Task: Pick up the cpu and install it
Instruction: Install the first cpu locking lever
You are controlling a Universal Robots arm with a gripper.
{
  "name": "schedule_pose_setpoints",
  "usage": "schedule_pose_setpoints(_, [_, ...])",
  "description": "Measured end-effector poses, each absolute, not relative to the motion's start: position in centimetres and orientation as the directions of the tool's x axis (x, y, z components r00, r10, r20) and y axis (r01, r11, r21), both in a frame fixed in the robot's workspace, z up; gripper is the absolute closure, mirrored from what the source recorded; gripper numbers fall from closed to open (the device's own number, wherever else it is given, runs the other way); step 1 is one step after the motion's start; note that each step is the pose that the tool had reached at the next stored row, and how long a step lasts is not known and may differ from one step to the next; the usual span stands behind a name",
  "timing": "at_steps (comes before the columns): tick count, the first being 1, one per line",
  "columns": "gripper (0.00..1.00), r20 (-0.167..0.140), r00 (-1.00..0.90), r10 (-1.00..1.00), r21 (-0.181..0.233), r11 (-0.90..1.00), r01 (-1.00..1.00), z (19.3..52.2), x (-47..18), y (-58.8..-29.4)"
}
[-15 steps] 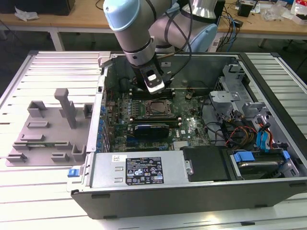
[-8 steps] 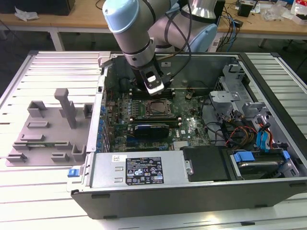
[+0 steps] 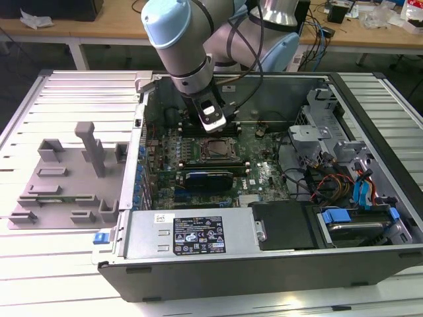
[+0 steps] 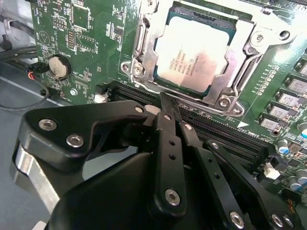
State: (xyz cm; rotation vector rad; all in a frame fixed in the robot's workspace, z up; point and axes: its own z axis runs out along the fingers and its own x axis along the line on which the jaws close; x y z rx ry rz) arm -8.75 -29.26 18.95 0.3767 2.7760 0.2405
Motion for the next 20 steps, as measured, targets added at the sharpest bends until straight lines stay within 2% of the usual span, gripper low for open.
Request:
schedule_pose_setpoints(15, [0.89,-0.297,-0.911,0.286,0.208,0.951,0.230,18.94,-8.37,-29.74])
schedule_pose_setpoints(20, [0.89,-0.288,-0.910,0.297,0.245,0.942,0.229,18.95,-8.36,-29.76])
